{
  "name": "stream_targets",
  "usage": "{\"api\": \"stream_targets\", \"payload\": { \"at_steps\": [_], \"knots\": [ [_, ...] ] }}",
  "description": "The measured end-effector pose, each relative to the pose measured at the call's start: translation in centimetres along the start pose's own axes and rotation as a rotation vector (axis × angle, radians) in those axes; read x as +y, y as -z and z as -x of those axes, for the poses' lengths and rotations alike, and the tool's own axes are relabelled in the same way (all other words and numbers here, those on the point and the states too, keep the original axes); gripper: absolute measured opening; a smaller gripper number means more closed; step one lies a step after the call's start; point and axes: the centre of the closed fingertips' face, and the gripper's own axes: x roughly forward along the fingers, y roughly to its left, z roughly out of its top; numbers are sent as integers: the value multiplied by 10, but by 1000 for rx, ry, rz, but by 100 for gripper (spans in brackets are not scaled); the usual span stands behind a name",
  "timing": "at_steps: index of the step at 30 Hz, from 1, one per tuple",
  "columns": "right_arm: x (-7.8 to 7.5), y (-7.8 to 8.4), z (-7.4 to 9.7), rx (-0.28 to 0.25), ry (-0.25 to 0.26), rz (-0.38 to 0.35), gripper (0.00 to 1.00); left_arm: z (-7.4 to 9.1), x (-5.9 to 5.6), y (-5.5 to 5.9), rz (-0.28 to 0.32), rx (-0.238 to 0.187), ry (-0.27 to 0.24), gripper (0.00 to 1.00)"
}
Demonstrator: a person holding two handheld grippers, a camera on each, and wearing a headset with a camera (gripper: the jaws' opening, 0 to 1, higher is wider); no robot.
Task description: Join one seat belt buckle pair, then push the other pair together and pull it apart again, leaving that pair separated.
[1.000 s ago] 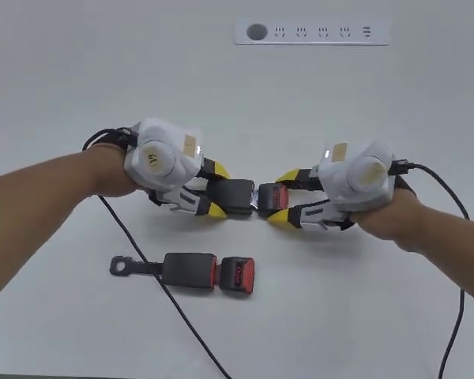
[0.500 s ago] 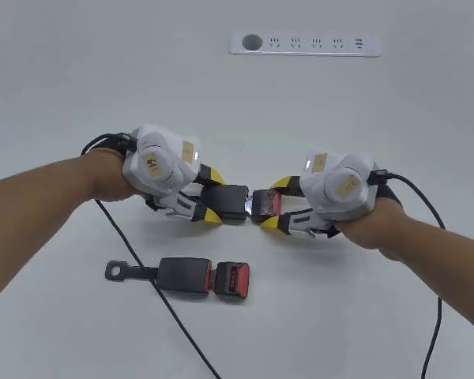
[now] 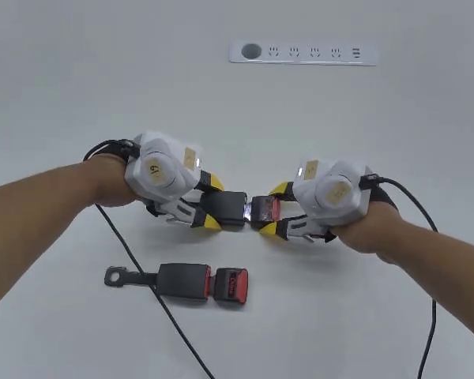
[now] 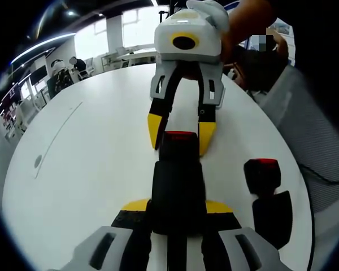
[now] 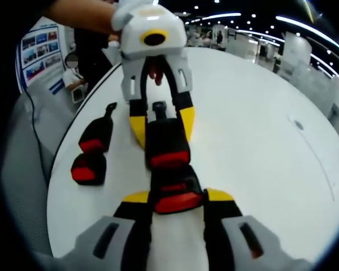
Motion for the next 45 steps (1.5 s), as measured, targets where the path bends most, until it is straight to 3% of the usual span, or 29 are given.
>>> {"api": "stream_targets", "payload": {
  "at_steps": [13,20,27,36,45],
  "knots": [
    [0,0,1,-9,12,-9,35,-1,0,1,-1,14,3,35],
    [-2,7,7,-23,12,-19,35,4,-1,5,27,6,-12,35],
    [-3,11,10,-28,-5,2,34,4,-2,4,16,19,-5,35],
    [-8,30,28,-43,6,-21,35,4,-2,4,21,28,-2,35],
    [-14,54,44,-23,16,-36,35,4,-1,4,29,29,-1,35]
  ]
}}
